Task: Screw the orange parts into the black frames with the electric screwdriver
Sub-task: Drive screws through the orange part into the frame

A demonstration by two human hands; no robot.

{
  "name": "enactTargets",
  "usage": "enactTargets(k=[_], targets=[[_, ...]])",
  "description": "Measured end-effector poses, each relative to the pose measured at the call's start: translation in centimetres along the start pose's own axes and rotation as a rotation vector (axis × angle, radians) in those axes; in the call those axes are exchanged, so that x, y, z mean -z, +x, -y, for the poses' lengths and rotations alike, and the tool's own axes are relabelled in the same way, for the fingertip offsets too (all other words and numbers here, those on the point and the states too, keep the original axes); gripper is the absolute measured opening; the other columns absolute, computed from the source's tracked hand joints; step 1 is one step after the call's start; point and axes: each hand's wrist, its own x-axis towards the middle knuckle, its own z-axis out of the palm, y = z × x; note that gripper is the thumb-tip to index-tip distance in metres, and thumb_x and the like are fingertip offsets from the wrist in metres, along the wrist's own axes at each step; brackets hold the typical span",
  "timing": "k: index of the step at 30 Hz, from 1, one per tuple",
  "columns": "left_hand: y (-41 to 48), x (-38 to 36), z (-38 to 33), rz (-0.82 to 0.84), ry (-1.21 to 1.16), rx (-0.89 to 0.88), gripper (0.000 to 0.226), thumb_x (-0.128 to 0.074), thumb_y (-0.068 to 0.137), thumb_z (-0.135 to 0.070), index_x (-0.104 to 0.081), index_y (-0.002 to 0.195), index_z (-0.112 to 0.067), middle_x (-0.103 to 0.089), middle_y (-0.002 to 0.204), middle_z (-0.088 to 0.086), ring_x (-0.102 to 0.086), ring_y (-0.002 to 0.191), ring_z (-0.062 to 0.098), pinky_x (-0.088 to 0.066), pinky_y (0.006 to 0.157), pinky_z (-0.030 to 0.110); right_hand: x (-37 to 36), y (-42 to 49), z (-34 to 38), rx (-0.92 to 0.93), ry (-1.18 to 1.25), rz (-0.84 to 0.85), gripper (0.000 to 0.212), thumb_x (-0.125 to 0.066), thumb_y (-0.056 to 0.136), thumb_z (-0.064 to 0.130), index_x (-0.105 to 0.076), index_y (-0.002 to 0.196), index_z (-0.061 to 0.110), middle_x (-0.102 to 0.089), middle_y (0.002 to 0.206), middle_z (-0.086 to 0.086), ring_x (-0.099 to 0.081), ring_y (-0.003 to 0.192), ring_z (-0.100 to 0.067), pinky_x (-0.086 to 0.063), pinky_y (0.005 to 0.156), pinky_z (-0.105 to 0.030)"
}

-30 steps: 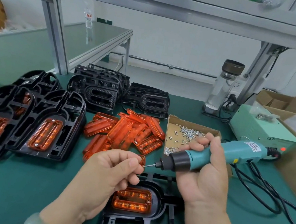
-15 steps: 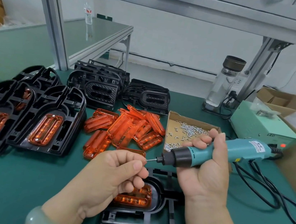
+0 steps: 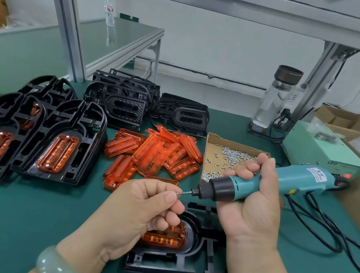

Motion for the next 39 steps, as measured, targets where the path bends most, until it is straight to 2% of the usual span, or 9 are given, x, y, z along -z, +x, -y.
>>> enactTargets(k=[5,11,15,19,23,28,34,36,39], targets=[[0.07,0.08,0.01,-0.006,-0.007,-0.011,0.017,-0.068,0.064,-0.017,-0.074,0.077,-0.007,-0.068,0.07,0.015,-0.062,0.052,0.013,-0.048,0.043,0.016,-0.09,0.03,-0.13,0.011,-0.027,0.005,0.012,-0.062,0.083,0.032,-0.055,0.091,0.025,-0.053,0.065,0.012,-0.048,0.05,-0.001,-0.047,0.057,-0.017],[-0.04,0.13,-0.07,0.024,-0.044,0.003,0.02,-0.068,0.064,-0.015,-0.076,0.081,-0.01,-0.07,0.073,0.015,-0.065,0.055,0.014,-0.05,0.046,0.016,-0.09,-0.15,0.0,0.025,-0.031,0.016,0.011,-0.062,0.084,0.031,-0.055,0.09,0.025,-0.053,0.065,0.012,-0.048,0.05,0.0,-0.048,0.056,-0.018],[-0.01,-0.1,-0.01,-0.004,0.01,-0.038,0.017,-0.067,0.064,-0.018,-0.077,0.078,-0.015,-0.07,0.071,0.013,-0.064,0.055,0.013,-0.049,0.045,0.016,-0.13,-0.21,-0.03,0.042,-0.035,0.038,0.017,-0.063,0.08,0.03,-0.054,0.093,0.026,-0.052,0.066,0.012,-0.048,0.05,-0.001,-0.048,0.059,-0.017],[0.06,-0.26,0.01,-0.064,0.053,-0.065,0.019,-0.072,0.059,-0.024,-0.073,0.074,-0.012,-0.07,0.071,0.012,-0.063,0.053,0.013,-0.047,0.043,0.016,-0.24,-0.3,-0.11,0.062,-0.051,0.065,0.018,-0.062,0.08,0.029,-0.054,0.096,0.026,-0.053,0.065,0.012,-0.049,0.05,-0.001,-0.048,0.058,-0.018],[0.01,-0.27,-0.12,-0.058,0.114,-0.083,0.012,-0.071,0.059,-0.027,-0.075,0.067,-0.019,-0.069,0.065,0.008,-0.059,0.05,0.009,-0.043,0.042,0.015,-0.25,-0.45,-0.13,0.066,-0.057,0.068,0.019,-0.062,0.08,0.029,-0.054,0.097,0.025,-0.053,0.064,0.012,-0.049,0.05,-0.001,-0.048,0.057,-0.017],[-0.15,0.09,-0.26,-0.011,0.086,-0.092,0.027,-0.076,0.051,-0.025,-0.077,0.078,-0.02,-0.071,0.07,0.011,-0.064,0.054,0.013,-0.048,0.046,0.017,-0.15,-0.29,0.08,0.056,-0.026,0.052,0.013,-0.062,0.083,0.029,-0.056,0.094,0.025,-0.052,0.066,0.012,-0.048,0.05,-0.001,-0.049,0.058,-0.018],[-0.1,0.13,0.03,-0.104,0.291,-0.198,0.011,-0.071,0.069,-0.024,-0.074,0.079,-0.027,-0.073,0.075,0.007,-0.065,0.059,0.01,-0.047,0.048,0.017,-0.17,-0.24,0.03,0.058,-0.019,0.049,0.015,-0.063,0.081,0.029,-0.055,0.094,0.026,-0.053,0.066,0.011,-0.049,0.051,-0.001,-0.049,0.059,-0.019],[-0.19,0.16,0.06,-0.138,0.357,-0.236,0.01,-0.072,0.068,-0.029,-0.074,0.078,-0.028,-0.072,0.073,0.004,-0.064,0.06,0.008,-0.046,0.049,0.016,-0.15,-0.31,0.04,0.054,-0.01,0.056,0.016,-0.063,0.081,0.028,-0.055,0.094,0.026,-0.053,0.066,0.011,-0.049,0.051,-0.002,-0.05,0.059,-0.019],[-0.11,0.03,0.06,-0.146,0.389,-0.259,0.013,-0.071,0.077,-0.016,-0.074,0.079,-0.029,-0.072,0.072,0.003,-0.064,0.06,0.007,-0.047,0.051,0.017,-0.2,-0.38,0.0,0.053,-0.002,0.059,0.02,-0.064,0.078,0.028,-0.055,0.096,0.025,-0.053,0.066,0.011,-0.049,0.051,-0.001,-0.05,0.06,-0.019]])
